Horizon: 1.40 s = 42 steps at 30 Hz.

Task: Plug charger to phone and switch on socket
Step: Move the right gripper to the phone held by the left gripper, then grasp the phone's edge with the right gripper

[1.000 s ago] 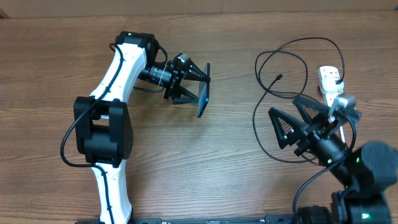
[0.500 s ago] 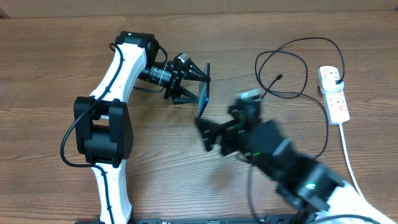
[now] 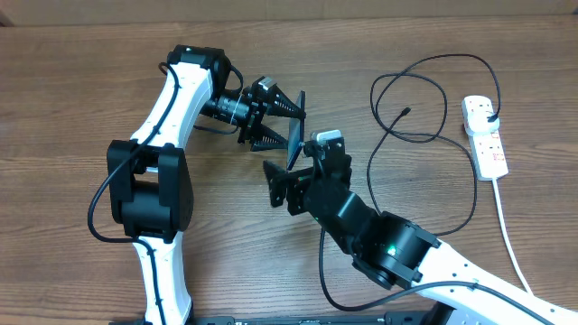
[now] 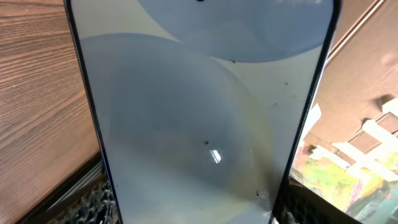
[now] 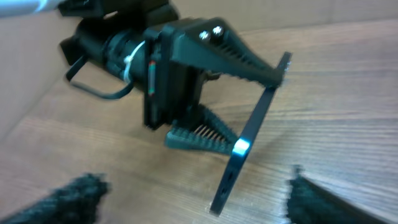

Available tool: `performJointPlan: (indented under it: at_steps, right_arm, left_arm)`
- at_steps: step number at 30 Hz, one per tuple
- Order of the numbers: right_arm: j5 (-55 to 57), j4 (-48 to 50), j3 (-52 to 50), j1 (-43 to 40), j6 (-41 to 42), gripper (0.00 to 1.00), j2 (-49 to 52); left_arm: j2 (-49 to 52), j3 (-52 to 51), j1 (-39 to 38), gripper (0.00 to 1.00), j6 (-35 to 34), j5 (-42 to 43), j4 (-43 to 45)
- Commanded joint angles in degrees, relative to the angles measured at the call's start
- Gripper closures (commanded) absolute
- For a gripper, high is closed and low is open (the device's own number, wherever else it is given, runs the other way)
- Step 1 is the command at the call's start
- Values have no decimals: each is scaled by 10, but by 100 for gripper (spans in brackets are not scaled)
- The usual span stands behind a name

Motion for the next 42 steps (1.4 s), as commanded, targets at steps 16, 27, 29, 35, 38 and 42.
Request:
performJointPlan:
  at_steps: [16, 27, 29, 35, 38, 42]
  right_arm:
    - [126, 96, 12, -26, 115, 23, 132]
    - [79, 143, 12, -38, 127, 32, 142]
    - [75, 141, 12, -38, 127, 33, 147]
    - [75, 141, 12, -39, 127, 35, 154]
    - [75, 141, 12, -39, 127, 40, 154]
    - [75, 141, 12, -39, 127, 48, 154]
  left_arm:
    - [2, 15, -3, 30, -2, 32, 1]
    - [2, 15, -3, 30, -2, 32, 1]
    - [2, 15, -3, 30, -2, 32, 1]
    - [2, 15, -3, 30, -2, 32, 1]
    - [2, 15, -3, 29, -2, 32, 4]
    - [2, 15, -3, 29, -2, 32, 9]
